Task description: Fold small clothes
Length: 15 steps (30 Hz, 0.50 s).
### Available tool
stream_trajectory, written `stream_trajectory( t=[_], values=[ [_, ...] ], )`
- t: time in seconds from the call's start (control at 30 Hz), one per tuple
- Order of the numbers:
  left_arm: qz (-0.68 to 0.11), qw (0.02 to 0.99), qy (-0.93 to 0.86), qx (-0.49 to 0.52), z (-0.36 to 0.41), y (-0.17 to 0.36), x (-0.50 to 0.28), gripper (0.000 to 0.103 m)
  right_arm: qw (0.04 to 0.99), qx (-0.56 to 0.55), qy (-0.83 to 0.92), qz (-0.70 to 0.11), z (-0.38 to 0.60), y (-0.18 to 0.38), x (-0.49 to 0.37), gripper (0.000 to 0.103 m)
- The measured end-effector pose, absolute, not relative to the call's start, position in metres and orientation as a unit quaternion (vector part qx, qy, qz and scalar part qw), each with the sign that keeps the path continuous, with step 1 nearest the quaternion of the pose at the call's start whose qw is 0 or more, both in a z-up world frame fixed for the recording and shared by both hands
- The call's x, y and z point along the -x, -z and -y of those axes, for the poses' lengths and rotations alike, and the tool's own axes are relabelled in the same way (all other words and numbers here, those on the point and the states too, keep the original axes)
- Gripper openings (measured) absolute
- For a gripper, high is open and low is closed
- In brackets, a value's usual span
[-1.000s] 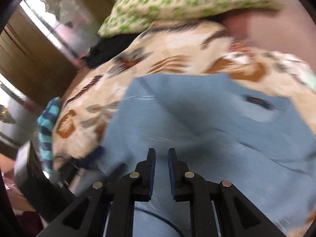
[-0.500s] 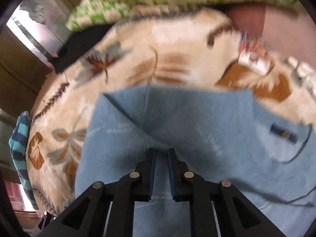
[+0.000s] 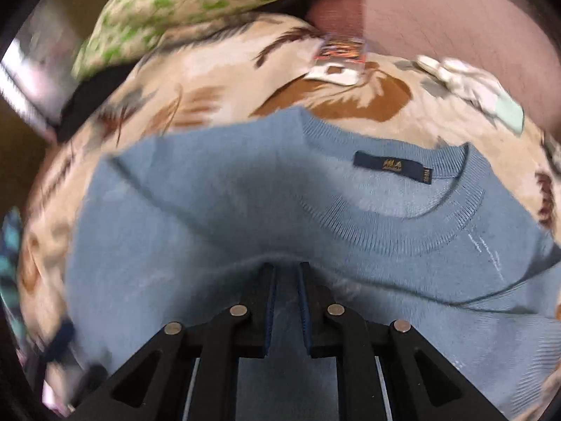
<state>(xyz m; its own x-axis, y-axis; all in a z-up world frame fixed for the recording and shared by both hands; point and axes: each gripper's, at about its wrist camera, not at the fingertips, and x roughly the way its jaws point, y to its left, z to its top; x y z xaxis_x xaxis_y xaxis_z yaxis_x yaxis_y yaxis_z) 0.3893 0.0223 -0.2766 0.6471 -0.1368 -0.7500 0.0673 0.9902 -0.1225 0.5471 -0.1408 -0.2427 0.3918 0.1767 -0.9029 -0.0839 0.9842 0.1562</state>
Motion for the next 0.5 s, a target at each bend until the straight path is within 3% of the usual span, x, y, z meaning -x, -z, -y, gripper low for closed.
stream_trajectory(
  t=[0.13,0.3,0.4,0.5],
  values=[
    [-0.42,0.905,0.048,0.044,-0.021,0.276,-0.391,0.062,0.837,-0.015,-0.013,-0.547,0.16,0.231,-0.542,0.016],
    [-0.421,0.905,0.047,0.043,-0.02,0.276,-0.391,0.062,0.837,-0.063,-0.134,-0.526,0.137,0.202,-0.537,0.016],
    [-0.419,0.905,0.052,0.042,-0.02,0.276,-0.39,0.062,0.787,-0.052,-0.188,-0.585,0.094,0.222,-0.555,0.016],
    [-0.419,0.906,0.056,0.038,-0.02,0.277,-0.39,0.062,0.784,-0.025,-0.175,-0.595,0.07,0.245,-0.57,0.016]
  ],
)
